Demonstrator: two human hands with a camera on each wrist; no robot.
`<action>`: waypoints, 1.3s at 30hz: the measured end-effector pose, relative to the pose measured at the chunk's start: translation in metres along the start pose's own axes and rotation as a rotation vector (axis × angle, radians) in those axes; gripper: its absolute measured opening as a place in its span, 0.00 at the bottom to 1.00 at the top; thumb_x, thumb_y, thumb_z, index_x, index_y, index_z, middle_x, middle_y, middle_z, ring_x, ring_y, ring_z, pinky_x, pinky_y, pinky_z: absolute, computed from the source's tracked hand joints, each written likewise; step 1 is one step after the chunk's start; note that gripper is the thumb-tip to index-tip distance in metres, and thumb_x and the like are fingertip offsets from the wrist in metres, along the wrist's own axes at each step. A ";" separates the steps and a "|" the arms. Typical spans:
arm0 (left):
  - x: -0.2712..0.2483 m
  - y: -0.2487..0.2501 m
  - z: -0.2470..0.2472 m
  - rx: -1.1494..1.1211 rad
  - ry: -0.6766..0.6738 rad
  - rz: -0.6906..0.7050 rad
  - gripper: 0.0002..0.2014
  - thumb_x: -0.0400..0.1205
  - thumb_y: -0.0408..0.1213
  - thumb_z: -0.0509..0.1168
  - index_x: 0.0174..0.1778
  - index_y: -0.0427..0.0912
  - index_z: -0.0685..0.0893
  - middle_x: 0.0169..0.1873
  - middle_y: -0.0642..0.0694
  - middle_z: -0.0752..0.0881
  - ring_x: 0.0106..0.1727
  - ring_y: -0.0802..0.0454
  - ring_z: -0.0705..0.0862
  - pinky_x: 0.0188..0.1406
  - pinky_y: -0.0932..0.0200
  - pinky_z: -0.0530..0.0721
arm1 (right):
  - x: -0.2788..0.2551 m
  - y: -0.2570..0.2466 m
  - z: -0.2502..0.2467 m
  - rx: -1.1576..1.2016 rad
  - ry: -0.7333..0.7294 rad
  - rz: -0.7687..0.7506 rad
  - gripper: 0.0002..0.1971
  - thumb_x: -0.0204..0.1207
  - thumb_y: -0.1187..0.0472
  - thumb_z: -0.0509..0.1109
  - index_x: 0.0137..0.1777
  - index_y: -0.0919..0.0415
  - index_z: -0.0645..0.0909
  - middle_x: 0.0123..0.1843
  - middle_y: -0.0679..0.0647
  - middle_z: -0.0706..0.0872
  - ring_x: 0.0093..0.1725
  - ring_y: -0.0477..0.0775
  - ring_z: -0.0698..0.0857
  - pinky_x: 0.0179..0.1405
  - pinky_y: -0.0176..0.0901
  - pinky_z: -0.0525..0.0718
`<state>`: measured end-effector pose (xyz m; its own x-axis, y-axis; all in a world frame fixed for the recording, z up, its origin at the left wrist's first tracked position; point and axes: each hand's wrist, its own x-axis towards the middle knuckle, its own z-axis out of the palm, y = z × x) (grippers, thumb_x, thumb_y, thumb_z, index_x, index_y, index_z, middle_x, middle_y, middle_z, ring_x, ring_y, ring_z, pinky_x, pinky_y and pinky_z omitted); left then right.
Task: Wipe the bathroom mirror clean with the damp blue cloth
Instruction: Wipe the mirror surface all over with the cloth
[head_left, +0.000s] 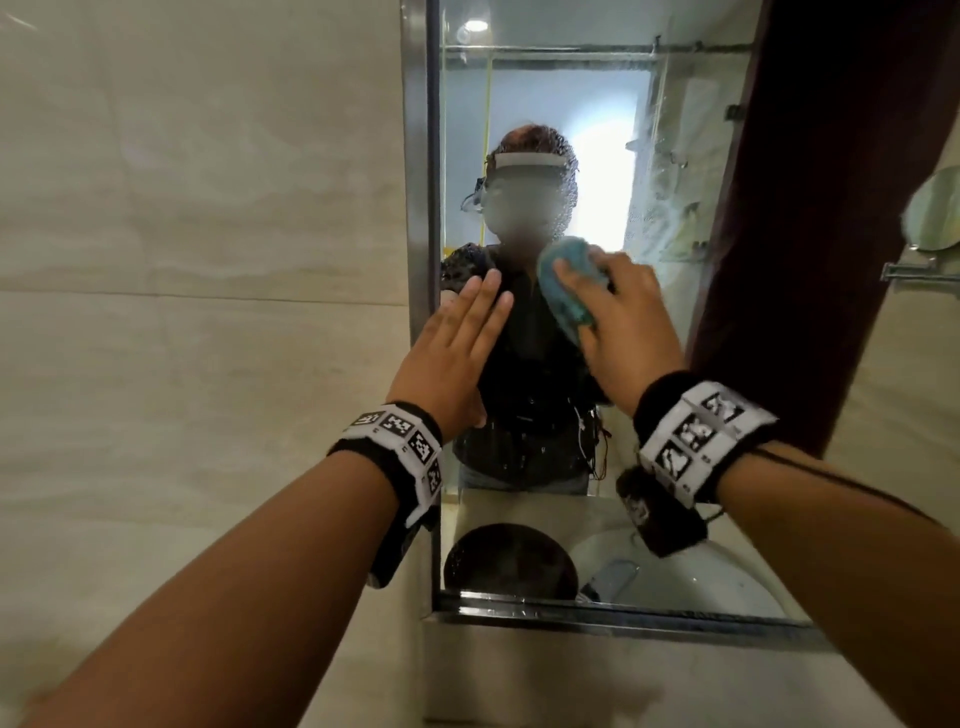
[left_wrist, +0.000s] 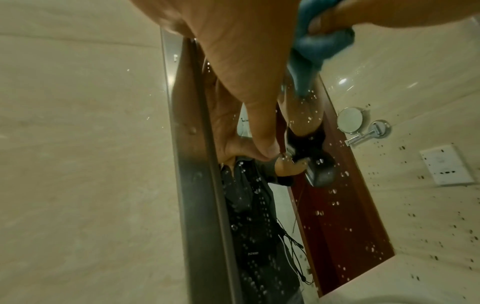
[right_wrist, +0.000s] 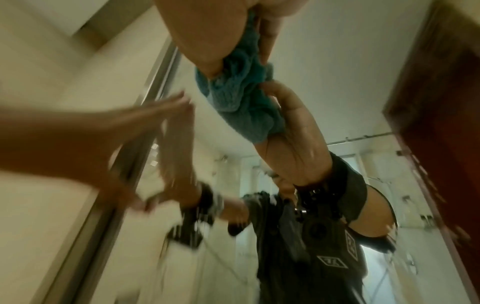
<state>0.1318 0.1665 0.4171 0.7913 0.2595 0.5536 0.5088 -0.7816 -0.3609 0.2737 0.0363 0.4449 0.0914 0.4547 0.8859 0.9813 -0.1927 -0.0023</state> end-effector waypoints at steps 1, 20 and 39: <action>0.001 0.000 0.001 0.006 0.015 -0.004 0.64 0.68 0.56 0.75 0.80 0.39 0.31 0.78 0.41 0.27 0.81 0.44 0.31 0.81 0.50 0.36 | -0.018 -0.002 0.006 0.007 -0.064 0.010 0.24 0.73 0.67 0.67 0.71 0.58 0.77 0.69 0.66 0.75 0.67 0.70 0.73 0.66 0.60 0.74; 0.002 0.003 0.011 0.039 0.056 -0.029 0.65 0.65 0.54 0.77 0.81 0.39 0.33 0.81 0.40 0.32 0.82 0.44 0.33 0.82 0.48 0.40 | -0.031 0.011 0.009 -0.109 -0.130 -0.270 0.19 0.72 0.58 0.70 0.63 0.60 0.82 0.62 0.62 0.74 0.56 0.65 0.78 0.51 0.55 0.81; 0.002 0.006 0.013 0.047 0.062 -0.057 0.66 0.64 0.55 0.77 0.81 0.39 0.31 0.81 0.40 0.32 0.82 0.43 0.33 0.82 0.47 0.42 | -0.061 0.016 0.009 -0.159 -0.196 -0.321 0.17 0.62 0.60 0.77 0.53 0.58 0.88 0.57 0.63 0.85 0.57 0.60 0.74 0.48 0.53 0.83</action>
<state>0.1409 0.1696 0.4062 0.7386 0.2665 0.6192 0.5691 -0.7387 -0.3610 0.2853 0.0130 0.3867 -0.1694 0.6675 0.7251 0.9281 -0.1395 0.3453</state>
